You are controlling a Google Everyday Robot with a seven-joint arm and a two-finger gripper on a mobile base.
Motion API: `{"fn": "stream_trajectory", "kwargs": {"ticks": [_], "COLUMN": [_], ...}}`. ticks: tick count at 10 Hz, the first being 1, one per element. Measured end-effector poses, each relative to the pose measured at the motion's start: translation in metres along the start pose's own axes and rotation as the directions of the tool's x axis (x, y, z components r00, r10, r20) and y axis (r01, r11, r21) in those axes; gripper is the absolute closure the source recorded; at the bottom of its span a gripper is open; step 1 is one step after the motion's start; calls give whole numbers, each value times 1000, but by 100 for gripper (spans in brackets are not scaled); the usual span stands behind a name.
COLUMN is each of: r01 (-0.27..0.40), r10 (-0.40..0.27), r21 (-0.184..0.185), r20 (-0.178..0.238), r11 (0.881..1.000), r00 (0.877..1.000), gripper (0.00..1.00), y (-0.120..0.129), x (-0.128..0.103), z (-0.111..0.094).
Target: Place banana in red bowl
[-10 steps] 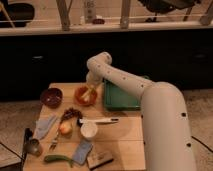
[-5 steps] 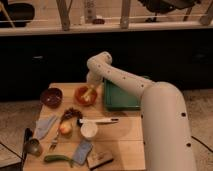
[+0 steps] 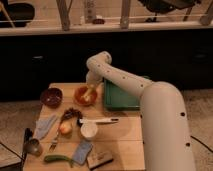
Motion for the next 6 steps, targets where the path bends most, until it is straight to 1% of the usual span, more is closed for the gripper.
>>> {"fn": "stream_trajectory", "kwargs": {"ticks": [3, 5, 6], "r01": [-9, -12, -12], "r10": [9, 12, 12], "r21": [11, 19, 23], "r20": [7, 12, 16], "r11": [1000, 1000, 1000], "r00": [1000, 1000, 1000], "gripper": [49, 30, 21], "y": [-4, -6, -7], "x": [2, 4, 4], "z": [1, 2, 3]}}
